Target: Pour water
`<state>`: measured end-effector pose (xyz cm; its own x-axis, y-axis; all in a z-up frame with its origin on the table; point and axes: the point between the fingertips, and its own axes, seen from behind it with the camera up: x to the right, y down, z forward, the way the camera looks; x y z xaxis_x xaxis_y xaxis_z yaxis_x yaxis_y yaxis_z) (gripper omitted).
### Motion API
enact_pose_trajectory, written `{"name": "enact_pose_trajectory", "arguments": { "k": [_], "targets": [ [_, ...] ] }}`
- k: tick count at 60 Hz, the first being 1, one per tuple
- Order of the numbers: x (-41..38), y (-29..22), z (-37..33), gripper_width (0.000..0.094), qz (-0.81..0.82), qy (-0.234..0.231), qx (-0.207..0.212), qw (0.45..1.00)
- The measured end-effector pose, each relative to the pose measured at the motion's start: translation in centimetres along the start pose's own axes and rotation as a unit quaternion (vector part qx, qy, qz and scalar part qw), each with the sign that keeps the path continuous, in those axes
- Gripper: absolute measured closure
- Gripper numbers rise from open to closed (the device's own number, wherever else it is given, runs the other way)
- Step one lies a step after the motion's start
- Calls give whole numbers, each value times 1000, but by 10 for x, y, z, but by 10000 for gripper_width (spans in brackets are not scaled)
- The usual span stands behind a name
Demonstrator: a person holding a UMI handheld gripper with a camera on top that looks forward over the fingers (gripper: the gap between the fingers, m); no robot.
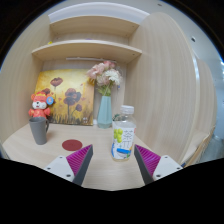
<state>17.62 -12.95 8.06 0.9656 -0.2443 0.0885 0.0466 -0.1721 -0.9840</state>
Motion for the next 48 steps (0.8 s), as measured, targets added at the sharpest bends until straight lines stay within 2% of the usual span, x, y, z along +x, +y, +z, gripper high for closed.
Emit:
{"name": "enact_pose_trajectory", "arguments": {
  "k": [25, 29, 36, 39, 48],
  "targets": [
    [32, -16, 79, 91, -15, -11, 18, 1000],
    [29, -20, 91, 131, -8, -21, 19, 1000],
    [22, -22, 102, 273, 10, -33, 20, 999],
    [24, -21, 105, 363, 12, -31, 24, 999],
    [24, -22, 108, 449, 23, -34, 22, 999]
  ]
}}
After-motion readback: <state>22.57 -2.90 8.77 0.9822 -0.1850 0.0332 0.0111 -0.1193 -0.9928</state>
